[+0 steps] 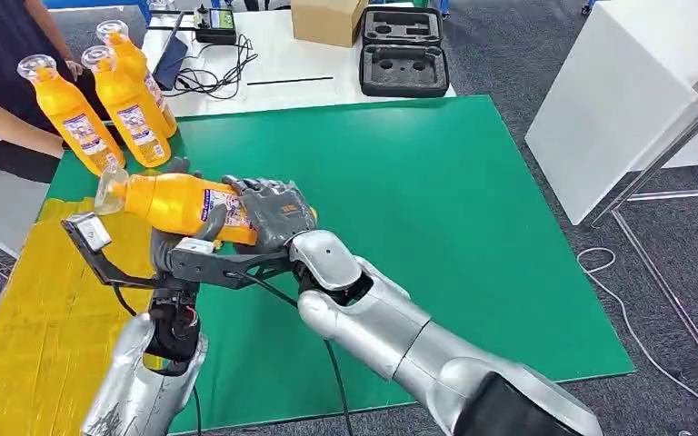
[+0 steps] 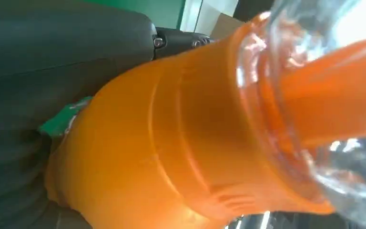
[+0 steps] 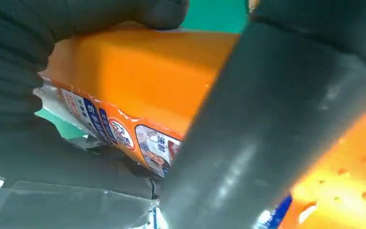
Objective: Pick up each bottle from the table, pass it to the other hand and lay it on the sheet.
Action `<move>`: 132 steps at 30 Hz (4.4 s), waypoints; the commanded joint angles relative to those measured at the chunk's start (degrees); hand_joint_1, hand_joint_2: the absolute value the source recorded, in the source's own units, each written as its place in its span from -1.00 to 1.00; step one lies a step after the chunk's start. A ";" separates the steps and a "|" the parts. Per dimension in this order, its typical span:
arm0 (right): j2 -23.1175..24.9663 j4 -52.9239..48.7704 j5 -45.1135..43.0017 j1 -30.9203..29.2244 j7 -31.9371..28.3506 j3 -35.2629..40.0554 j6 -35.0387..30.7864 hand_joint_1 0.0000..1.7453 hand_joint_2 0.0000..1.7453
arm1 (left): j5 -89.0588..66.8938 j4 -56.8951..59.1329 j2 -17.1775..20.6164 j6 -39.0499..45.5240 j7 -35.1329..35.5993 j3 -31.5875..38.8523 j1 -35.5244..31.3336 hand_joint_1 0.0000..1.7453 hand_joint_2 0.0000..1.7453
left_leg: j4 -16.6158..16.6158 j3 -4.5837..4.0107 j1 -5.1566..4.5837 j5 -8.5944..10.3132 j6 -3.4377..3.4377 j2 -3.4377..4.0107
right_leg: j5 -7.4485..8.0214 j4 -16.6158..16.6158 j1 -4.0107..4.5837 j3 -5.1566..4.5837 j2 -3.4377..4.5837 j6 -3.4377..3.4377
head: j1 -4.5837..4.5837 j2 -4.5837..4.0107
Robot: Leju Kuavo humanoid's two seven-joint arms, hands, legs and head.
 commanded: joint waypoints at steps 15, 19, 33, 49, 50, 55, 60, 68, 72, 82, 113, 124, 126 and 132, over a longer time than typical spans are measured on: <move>-0.59 0.95 -1.62 0.09 0.64 10.97 2.21 1.00 1.00 | 0.93 -2.57 -0.59 1.03 -0.03 -1.33 0.01 1.00 1.00 | 0.00 0.33 0.06 -0.15 -0.07 -0.21 | -0.18 -0.03 0.06 0.39 -0.16 -0.11 | 0.02 0.00; -0.59 2.20 -1.91 0.51 1.69 11.48 2.69 -1.00 1.00 | 1.33 -3.13 -0.69 0.92 -0.03 -1.00 0.66 1.00 1.00 | -0.01 0.22 0.07 -0.09 -0.06 -0.18 | -0.12 -0.05 0.07 0.28 -0.15 -0.09 | 0.00 0.00; -0.59 6.80 0.07 0.56 -0.30 2.94 1.01 -1.00 -1.00 | 1.32 -4.53 -0.11 1.34 -0.29 0.90 2.42 1.00 1.00 | -0.01 0.20 0.05 -0.08 -0.06 -0.17 | -0.11 -0.03 0.05 0.24 -0.13 -0.10 | 0.02 0.00; -7.96 -3.94 8.35 3.31 -2.94 -19.64 1.16 -1.00 -1.00 | 0.98 4.25 0.42 -2.27 0.51 2.94 -3.87 1.00 1.00 | 0.00 0.19 0.00 -0.05 -0.03 -0.33 | -0.08 -0.03 0.00 0.28 -0.25 -0.07 | 0.02 0.00; -7.89 -3.94 8.48 3.36 -2.88 -19.57 1.13 -1.00 -1.00 | 0.97 4.18 0.43 -2.28 0.51 2.95 -3.78 1.00 1.00 | -0.02 0.13 -0.01 -0.02 -0.03 -0.29 | -0.04 -0.04 -0.01 0.21 -0.21 -0.05 | 0.02 0.00; -9.21 -6.58 9.25 5.51 -2.48 -21.55 0.39 -1.00 -1.00 | 0.66 6.26 0.80 -3.11 0.59 1.97 -5.50 1.00 1.00 | -0.02 0.21 -0.01 -0.06 -0.06 -0.35 | -0.10 -0.03 0.01 0.28 -0.26 -0.08 | 0.00 0.00; -9.93 -10.35 8.14 6.58 -3.51 -23.57 0.27 -1.00 -1.00 | 0.17 8.19 1.84 -2.76 -0.30 2.51 -6.98 1.00 1.00 | 0.01 0.18 -0.01 -0.07 -0.05 -0.21 | -0.08 -0.02 0.01 0.21 -0.15 -0.07 | 0.00 0.00; -12.27 -22.61 6.10 10.23 -3.66 -27.21 3.70 -1.00 -1.00 | -0.59 10.60 2.53 -2.47 -1.73 6.88 -7.13 1.00 1.00 | 0.02 0.16 0.02 -0.09 -0.06 -0.22 | -0.10 -0.03 0.04 0.22 -0.16 -0.09 | 0.02 0.00; -12.10 -21.53 5.97 9.95 -3.96 -27.40 4.22 -1.00 -1.00 | -0.72 10.53 2.61 -2.56 -1.77 7.54 -7.10 1.00 1.00 | 0.08 0.36 0.05 -0.21 -0.09 -0.30 | -0.23 0.01 0.07 0.44 -0.23 -0.13 | 0.04 0.00; -14.68 -27.71 0.92 11.42 -8.32 -29.94 3.85 -1.00 -1.00 | -17.92 10.93 6.18 11.28 -9.90 12.09 -8.63 1.00 1.00 | 0.06 0.14 0.04 -0.11 -0.07 -0.18 | -0.11 0.01 0.06 0.20 -0.13 -0.11 | 0.02 0.00; -20.77 -28.97 -10.47 9.39 -11.10 -30.19 8.82 -1.00 -1.00 | -99.32 35.32 12.87 36.66 -11.82 26.88 -14.64 1.00 1.00 | 0.02 0.26 0.00 -0.11 -0.07 -0.21 | -0.14 0.03 0.00 0.29 -0.15 -0.11 | 0.02 0.00; -18.58 -23.90 -10.36 5.75 -12.09 -28.93 10.63 -1.00 -1.00 | -101.51 45.90 12.80 36.66 -9.19 24.35 -11.84 1.00 1.00 | -0.01 0.25 -0.07 -0.14 -0.05 0.06 | -0.08 0.01 -0.05 0.21 0.12 -0.08 | 0.04 0.00; -17.74 -22.05 -10.40 4.67 -12.65 -28.65 11.00 -1.00 -1.00 | -101.24 48.07 12.39 36.66 -9.88 24.53 -11.08 1.00 1.00 | -0.06 0.30 -0.10 -0.13 -0.05 0.10 | -0.08 0.00 -0.09 0.24 0.16 -0.08 | 0.00 0.00; -15.89 -19.30 -9.70 3.04 -13.99 -29.14 11.81 -1.00 -1.00 | -100.80 50.29 10.61 36.66 -10.42 23.38 -8.52 1.00 1.00 | -0.02 0.24 -0.05 -0.12 -0.04 0.00 | -0.10 0.01 -0.03 0.21 0.04 -0.08 | 0.02 0.00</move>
